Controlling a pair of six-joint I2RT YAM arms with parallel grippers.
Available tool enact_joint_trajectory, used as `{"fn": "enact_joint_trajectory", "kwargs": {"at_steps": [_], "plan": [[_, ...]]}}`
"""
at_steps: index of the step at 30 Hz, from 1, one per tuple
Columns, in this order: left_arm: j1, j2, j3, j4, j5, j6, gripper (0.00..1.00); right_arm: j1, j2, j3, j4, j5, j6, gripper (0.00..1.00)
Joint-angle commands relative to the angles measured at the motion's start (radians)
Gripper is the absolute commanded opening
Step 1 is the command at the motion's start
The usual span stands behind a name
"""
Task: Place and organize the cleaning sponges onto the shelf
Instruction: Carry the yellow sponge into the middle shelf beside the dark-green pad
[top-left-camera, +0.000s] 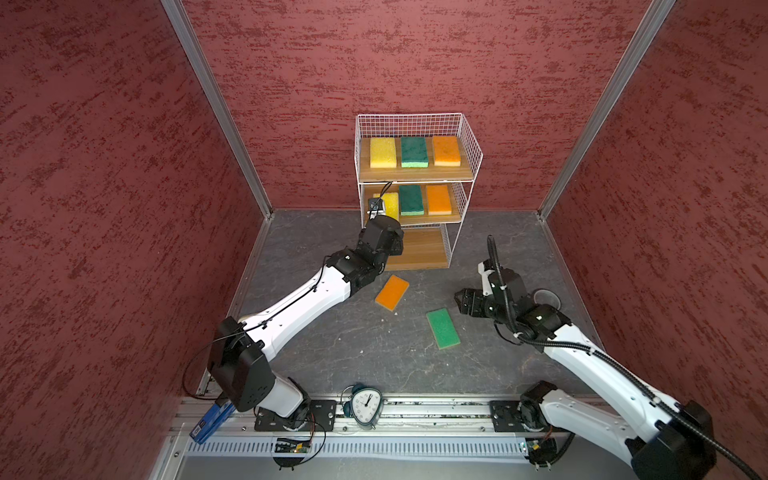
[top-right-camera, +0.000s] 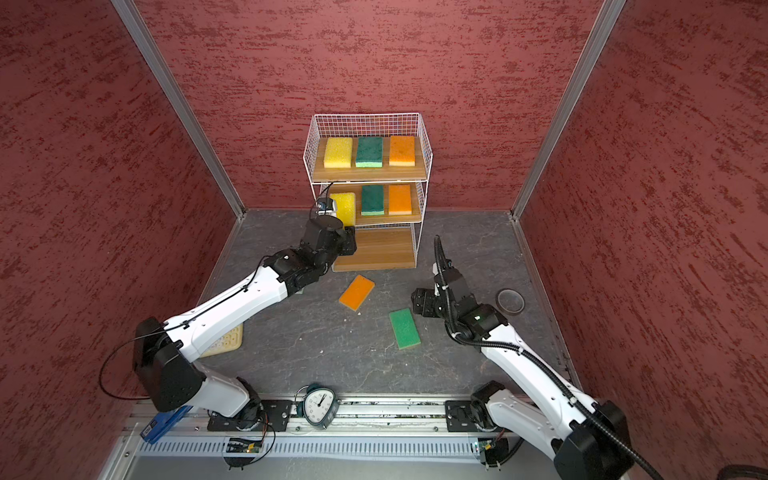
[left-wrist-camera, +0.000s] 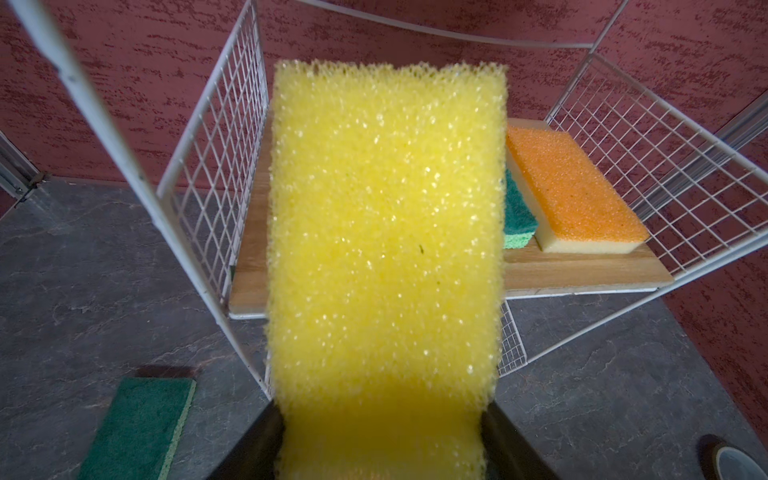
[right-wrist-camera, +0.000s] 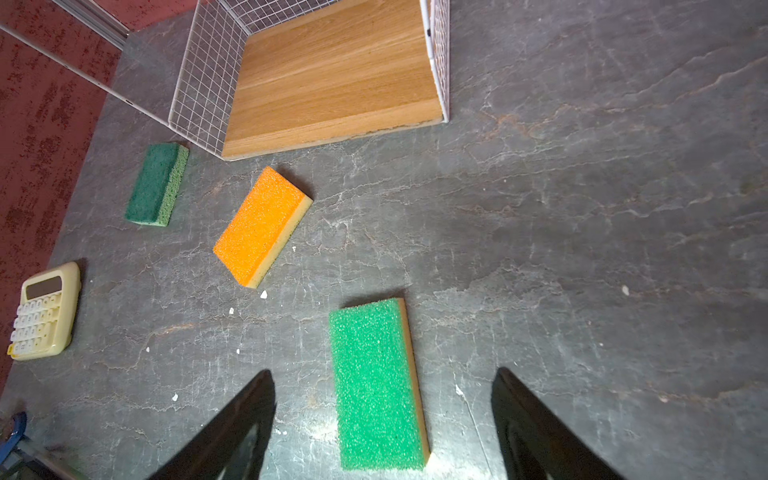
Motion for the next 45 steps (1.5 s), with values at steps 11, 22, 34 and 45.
{"fn": "enact_joint_trajectory", "kwargs": {"at_steps": [11,22,34,45], "plan": [[0.021,0.092,0.086,0.022,-0.07,-0.025,0.62,0.004,0.03,0.039,0.032,0.029,-0.045,0.83],[0.041,0.139,0.124,0.003,-0.083,-0.082,0.63,0.004,0.036,0.039,0.044,0.029,-0.055,0.84],[0.053,0.163,0.149,-0.014,-0.092,-0.111,0.63,0.003,0.052,0.041,0.057,0.024,-0.065,0.84],[0.062,0.193,0.159,-0.006,-0.09,-0.095,0.63,0.003,0.066,0.047,0.064,0.023,-0.061,0.84]]}}
